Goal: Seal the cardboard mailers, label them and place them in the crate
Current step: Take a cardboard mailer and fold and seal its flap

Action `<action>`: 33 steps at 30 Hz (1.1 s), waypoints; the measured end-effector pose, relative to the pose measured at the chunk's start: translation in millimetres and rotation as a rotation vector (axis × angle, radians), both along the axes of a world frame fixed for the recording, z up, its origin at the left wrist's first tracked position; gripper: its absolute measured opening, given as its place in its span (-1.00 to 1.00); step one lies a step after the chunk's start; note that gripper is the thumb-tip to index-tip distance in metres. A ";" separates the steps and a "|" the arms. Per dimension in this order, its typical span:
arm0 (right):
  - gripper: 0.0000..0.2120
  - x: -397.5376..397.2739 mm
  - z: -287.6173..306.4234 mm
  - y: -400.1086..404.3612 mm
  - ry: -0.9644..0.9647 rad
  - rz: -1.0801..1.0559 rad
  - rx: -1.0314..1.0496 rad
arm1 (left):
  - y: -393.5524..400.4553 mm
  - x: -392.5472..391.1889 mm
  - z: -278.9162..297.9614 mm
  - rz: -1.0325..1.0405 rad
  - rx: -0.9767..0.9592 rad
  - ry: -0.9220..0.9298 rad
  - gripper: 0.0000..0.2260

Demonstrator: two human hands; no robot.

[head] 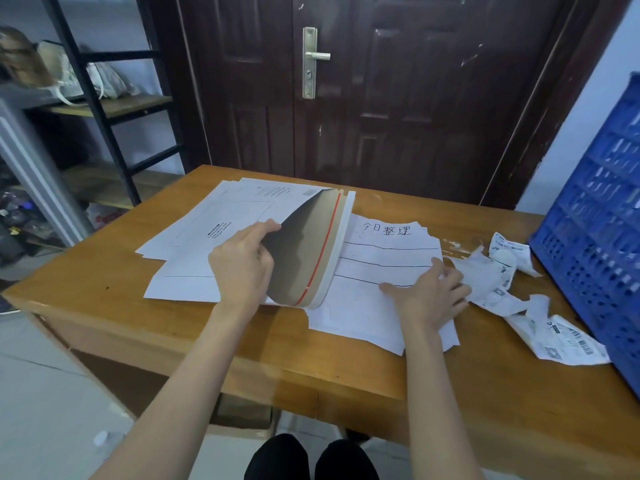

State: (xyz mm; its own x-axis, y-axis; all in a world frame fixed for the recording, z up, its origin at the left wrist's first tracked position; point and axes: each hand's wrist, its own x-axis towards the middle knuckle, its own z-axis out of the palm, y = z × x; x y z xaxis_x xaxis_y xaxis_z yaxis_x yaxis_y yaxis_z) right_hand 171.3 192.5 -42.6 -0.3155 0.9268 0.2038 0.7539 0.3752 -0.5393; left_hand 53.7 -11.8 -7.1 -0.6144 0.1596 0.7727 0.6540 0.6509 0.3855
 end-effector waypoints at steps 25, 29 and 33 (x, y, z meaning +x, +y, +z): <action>-0.80 11.5 38.0 10.9 0.880 0.030 -0.603 | -18.2 -31.1 -6.3 0.056 -0.101 -0.018 -0.77; -0.80 10.7 38.5 6.1 0.951 0.039 -0.692 | -17.2 -30.4 -4.8 0.060 -0.105 -0.019 -0.79; -0.78 5.9 42.8 1.2 0.926 0.122 -0.694 | -16.2 -31.9 -4.4 0.058 -0.106 -0.016 -0.77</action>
State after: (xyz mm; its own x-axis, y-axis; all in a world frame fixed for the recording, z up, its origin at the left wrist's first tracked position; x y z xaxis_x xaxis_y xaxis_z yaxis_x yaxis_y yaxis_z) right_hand 177.2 193.7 0.1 -0.4063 0.9034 -0.1368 -0.0563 -0.1742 -0.9831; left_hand 21.8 -28.0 -11.4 -0.6372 0.2040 0.7432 0.6083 0.7253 0.3224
